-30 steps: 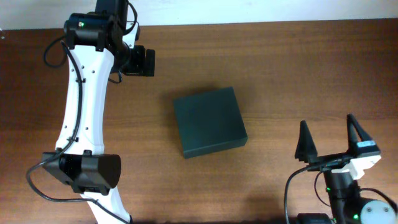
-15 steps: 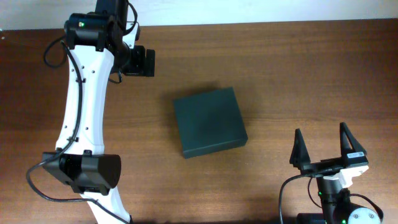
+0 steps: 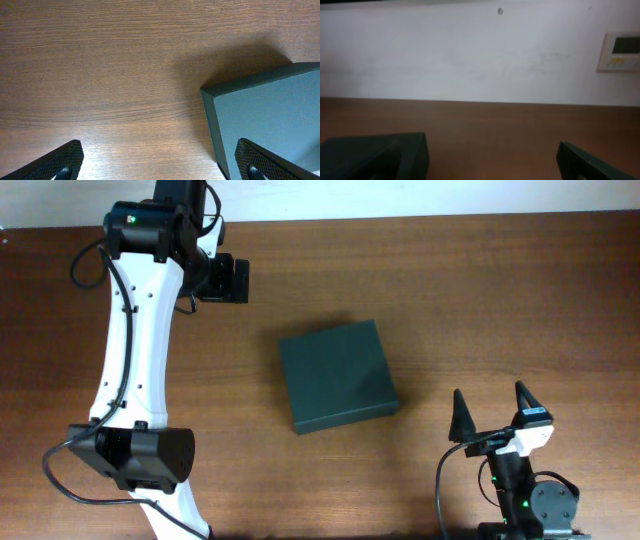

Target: Pack container

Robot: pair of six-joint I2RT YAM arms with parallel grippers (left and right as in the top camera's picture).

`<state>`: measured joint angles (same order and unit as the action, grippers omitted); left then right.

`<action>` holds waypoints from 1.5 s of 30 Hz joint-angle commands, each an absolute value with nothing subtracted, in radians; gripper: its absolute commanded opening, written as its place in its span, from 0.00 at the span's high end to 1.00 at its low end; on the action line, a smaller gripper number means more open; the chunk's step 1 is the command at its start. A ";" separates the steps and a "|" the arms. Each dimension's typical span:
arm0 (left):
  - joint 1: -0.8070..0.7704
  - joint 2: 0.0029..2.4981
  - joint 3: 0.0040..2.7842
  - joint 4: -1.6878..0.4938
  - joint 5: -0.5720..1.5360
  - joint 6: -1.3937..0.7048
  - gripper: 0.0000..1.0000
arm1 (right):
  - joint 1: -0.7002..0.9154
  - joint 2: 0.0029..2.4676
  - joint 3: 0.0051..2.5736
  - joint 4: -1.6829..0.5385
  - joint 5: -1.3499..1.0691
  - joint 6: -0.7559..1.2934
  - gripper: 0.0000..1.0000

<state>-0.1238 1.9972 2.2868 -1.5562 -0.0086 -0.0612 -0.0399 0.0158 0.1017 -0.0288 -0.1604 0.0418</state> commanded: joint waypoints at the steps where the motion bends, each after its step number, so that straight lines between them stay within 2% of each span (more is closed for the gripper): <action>1: -0.121 1.983 2.291 -1.557 -0.016 -0.059 0.01 | -0.046 0.003 0.066 -0.025 -0.192 0.041 0.01; 7: -0.121 1.983 2.291 -1.557 -0.016 -0.059 0.01 | -0.045 0.003 0.006 -0.022 -0.204 0.041 0.01; 45: -0.121 1.983 2.291 -1.557 -0.016 -0.059 0.01 | -0.045 0.003 0.006 -0.060 -0.206 0.041 0.01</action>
